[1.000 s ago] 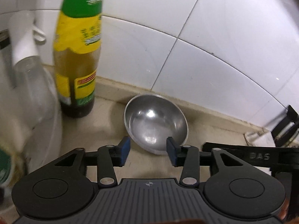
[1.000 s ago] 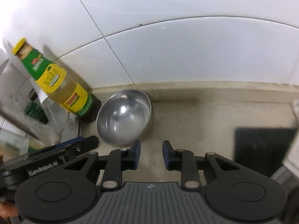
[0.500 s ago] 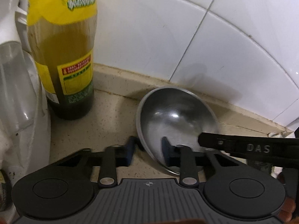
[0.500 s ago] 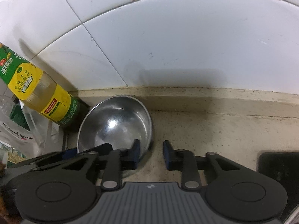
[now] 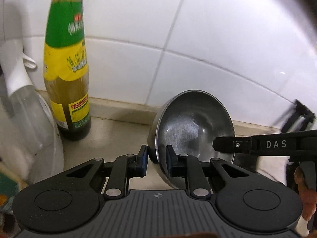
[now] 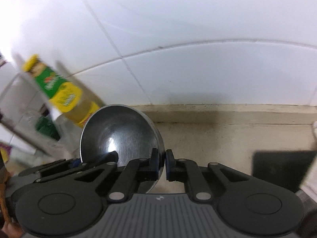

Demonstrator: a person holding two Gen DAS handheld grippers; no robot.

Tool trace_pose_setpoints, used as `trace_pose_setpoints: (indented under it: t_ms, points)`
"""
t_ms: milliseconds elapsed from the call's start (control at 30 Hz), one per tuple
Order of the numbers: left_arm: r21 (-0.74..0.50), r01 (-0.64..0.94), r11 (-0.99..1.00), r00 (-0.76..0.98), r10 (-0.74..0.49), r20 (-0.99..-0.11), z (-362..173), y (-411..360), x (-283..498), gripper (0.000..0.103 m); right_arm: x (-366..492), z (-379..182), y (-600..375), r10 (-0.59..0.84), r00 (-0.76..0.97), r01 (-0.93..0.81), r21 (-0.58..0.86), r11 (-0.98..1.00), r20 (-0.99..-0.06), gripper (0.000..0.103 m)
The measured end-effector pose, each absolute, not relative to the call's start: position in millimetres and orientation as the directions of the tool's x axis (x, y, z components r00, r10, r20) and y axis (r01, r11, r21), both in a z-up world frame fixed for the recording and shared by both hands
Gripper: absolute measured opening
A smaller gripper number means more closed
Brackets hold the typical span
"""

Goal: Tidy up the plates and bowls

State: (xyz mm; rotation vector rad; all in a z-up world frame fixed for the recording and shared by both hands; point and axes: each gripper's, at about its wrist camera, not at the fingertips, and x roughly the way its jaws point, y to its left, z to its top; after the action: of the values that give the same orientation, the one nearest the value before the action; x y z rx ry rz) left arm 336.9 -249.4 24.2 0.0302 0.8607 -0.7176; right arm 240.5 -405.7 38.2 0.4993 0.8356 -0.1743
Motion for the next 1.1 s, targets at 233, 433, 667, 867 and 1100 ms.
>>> trace_pose_setpoints:
  t_ms: [233, 433, 667, 867, 1100]
  points:
    - [-0.271, 0.638, 0.721, 0.389, -0.605, -0.694, 44.2, -222.8, 286.3, 0.028, 185.1, 55.2, -371.2, 0.055, 0.638, 0.335, 0.34, 0.879, -0.768, 0.009]
    - [-0.259, 0.648, 0.716, 0.347, -0.58, -0.737, 27.1, -217.4, 272.6, 0.033, 173.5, 32.3, -361.1, 0.044, 0.571, 0.386, 0.315, 0.867, -0.82, 0.014]
    - [-0.242, 0.63, 0.738, 0.393, -0.571, -0.721, 24.1, -191.6, 270.7, 0.041, 152.2, 27.2, -372.0, 0.017, 0.575, 0.428, 0.318, 0.846, -0.818, 0.026]
    - [-0.268, 0.619, 0.739, 0.381, -0.58, -0.72, 19.8, -189.8, 274.4, 0.047, 156.8, 22.8, -374.8, 0.048, 0.584, 0.428, 0.357, 0.83, -0.81, 0.03]
    - [-0.283, 0.608, 0.742, 0.36, -0.576, -0.734, 8.1, -189.1, 277.7, 0.06, 162.9, 15.4, -373.1, 0.08, 0.586, 0.395, 0.37, 0.841, -0.806, 0.037]
